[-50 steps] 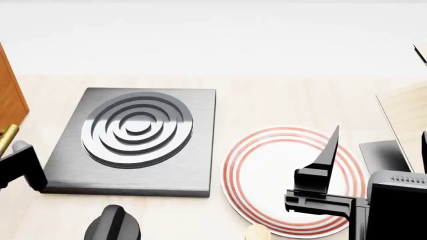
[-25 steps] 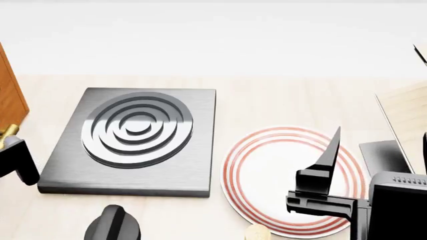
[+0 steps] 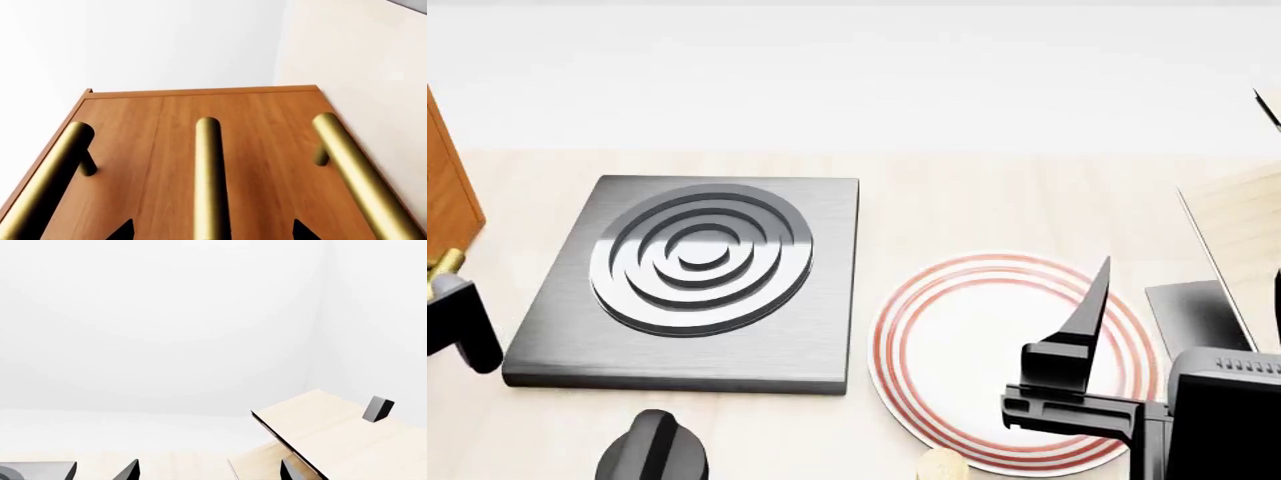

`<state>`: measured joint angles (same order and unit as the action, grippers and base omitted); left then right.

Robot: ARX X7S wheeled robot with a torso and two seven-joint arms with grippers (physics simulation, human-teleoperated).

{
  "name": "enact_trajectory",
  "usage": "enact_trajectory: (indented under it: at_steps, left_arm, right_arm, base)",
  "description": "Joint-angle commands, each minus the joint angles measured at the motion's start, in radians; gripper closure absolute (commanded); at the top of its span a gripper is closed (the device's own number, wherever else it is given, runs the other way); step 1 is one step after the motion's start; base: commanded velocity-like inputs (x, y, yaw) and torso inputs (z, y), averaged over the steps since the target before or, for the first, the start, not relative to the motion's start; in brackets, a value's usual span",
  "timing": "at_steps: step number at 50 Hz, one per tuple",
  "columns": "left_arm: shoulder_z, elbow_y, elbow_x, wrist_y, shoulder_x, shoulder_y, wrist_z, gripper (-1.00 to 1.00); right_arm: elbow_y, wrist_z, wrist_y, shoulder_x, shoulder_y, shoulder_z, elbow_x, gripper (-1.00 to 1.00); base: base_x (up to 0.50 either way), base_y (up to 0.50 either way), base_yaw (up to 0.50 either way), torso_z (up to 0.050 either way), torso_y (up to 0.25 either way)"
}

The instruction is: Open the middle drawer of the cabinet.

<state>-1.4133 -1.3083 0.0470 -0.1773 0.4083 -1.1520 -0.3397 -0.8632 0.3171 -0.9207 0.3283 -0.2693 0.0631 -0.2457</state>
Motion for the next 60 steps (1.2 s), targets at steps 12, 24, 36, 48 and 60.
enact_trajectory:
  at_steps: [12, 24, 36, 48, 60]
  left_arm:
    - [-0.032, 0.000, -0.039, -0.014, 0.005, 0.005, -0.005, -1.00]
    - [-0.020, 0.000, -0.050, -0.036, 0.014, 0.014, -0.007, -1.00]
    - [-0.019, 0.000, -0.046, -0.046, 0.012, 0.006, -0.025, -1.00]
    - [-0.011, 0.000, -0.048, -0.057, 0.019, -0.012, -0.030, -1.00]
    - [-0.028, 0.000, -0.042, -0.064, 0.015, -0.004, -0.018, -1.00]
  right_arm:
    - [0.009, 0.006, 0.015, 0.004, 0.009, 0.000, -0.006, -1.00]
    - [0.015, 0.009, 0.025, 0.006, 0.016, -0.002, -0.008, -1.00]
    - [0.022, 0.013, 0.041, 0.006, 0.029, -0.004, -0.007, -1.00]
    - [0.019, 0.016, 0.039, 0.010, 0.031, -0.001, -0.014, -1.00]
    - [0.020, 0.018, 0.043, 0.012, 0.034, 0.003, -0.019, -1.00]
  base:
    - [0.00, 0.00, 0.00, 0.000, 0.000]
    - [0.00, 0.00, 0.00, 0.000, 0.000]
    - [0.00, 0.00, 0.00, 0.000, 0.000]
    - [0.00, 0.00, 0.00, 0.000, 0.000]
    - [0.00, 0.00, 0.00, 0.000, 0.000]
